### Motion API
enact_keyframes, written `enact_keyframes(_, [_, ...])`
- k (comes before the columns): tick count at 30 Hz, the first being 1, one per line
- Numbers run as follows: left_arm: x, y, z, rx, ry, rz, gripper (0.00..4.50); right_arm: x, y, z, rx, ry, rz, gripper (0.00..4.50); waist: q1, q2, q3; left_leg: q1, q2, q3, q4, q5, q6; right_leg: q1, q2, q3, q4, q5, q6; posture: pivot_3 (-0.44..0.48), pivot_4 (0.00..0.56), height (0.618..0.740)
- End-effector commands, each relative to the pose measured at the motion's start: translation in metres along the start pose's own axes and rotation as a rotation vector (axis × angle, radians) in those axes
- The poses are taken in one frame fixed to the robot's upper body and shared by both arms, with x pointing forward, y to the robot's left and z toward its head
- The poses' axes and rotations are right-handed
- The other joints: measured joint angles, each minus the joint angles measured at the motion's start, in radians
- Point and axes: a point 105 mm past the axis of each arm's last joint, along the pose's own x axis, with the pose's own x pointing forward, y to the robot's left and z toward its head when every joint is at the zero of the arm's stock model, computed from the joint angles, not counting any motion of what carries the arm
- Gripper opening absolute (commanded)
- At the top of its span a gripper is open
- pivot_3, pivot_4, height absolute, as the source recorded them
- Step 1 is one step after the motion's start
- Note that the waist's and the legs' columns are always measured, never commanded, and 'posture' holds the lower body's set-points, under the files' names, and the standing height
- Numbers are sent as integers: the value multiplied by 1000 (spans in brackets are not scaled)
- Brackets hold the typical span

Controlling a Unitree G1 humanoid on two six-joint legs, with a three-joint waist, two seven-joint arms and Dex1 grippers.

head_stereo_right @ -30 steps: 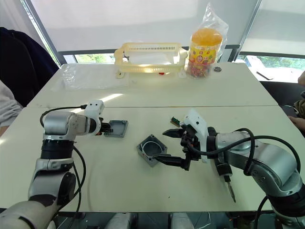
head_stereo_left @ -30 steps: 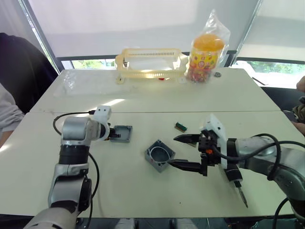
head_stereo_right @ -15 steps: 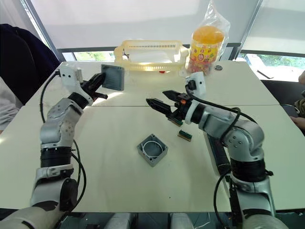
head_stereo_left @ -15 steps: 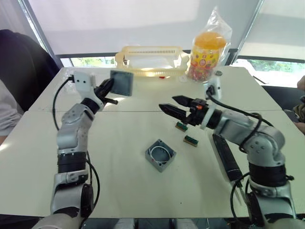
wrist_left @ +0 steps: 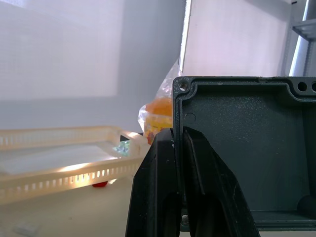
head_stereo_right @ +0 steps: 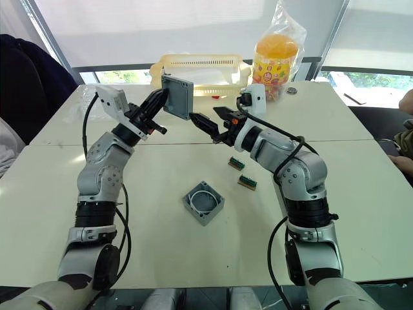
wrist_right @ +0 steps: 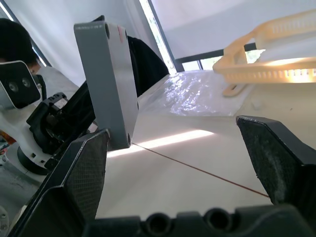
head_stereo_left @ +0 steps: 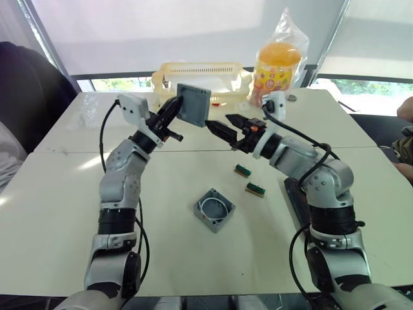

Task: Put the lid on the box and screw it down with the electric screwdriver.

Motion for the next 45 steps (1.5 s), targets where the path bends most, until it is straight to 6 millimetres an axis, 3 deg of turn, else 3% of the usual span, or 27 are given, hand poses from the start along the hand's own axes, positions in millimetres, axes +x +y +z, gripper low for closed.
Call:
enact_keyframes(1, [4, -12, 13, 42, -50, -52, 38, 3, 14, 18, -26, -63, 56, 4500, 0, 0, 0, 0, 0, 0, 0, 0, 0, 0, 0, 0, 0, 0, 0, 0, 150, 740])
enact_keyframes(18, [7, -18, 1, 40, -29, -71, 38, 2, 26, 22, -20, -78, 92, 4500, 0, 0, 0, 0, 0, 0, 0, 0, 0, 0, 0, 0, 0, 0, 0, 0, 150, 740])
enact_keyframes(21, [7, -19, 0, 41, -25, -74, 0, 2, 26, 23, -21, -85, 90, 3668, 0, 0, 0, 0, 0, 0, 0, 0, 0, 0, 0, 0, 0, 0, 0, 0, 150, 740])
enact_keyframes(28, [3, -17, -5, 50, -6, -72, 0, 2, 27, 24, -18, -91, 99, 261, 0, 0, 0, 0, 0, 0, 0, 0, 0, 0, 0, 0, 0, 0, 0, 0, 150, 740])
enact_keyframes(33, [0, -15, -12, 41, 27, -77, 0, 2, 28, 23, -17, -92, 99, 194, 0, 0, 0, 0, 0, 0, 0, 0, 0, 0, 0, 0, 0, 0, 0, 0, 150, 740])
enact_keyframes(37, [-6, -14, -10, -9, 54, -109, 1550, -1, 28, 22, -50, -105, 82, 194, -1, 1, 0, 0, 0, 0, -1, 0, 0, 0, 0, 0, 0, 0, 0, 0, 150, 740])
enact_keyframes(40, [-16, -2, -9, -58, 136, -88, 3020, -11, 26, 26, -247, -166, 16, 194, -1, 1, 0, 0, 0, 0, -1, 0, 0, 0, 1, 0, 0, 0, 0, 0, 150, 740])
enact_keyframes(45, [-50, 13, -3, -143, 323, -101, 3020, -45, 35, 2, -735, -120, 12, 194, -4, 1, 0, 0, 0, 0, -2, 0, 0, -1, 1, 0, -1, -1, 1, 0, 150, 740])
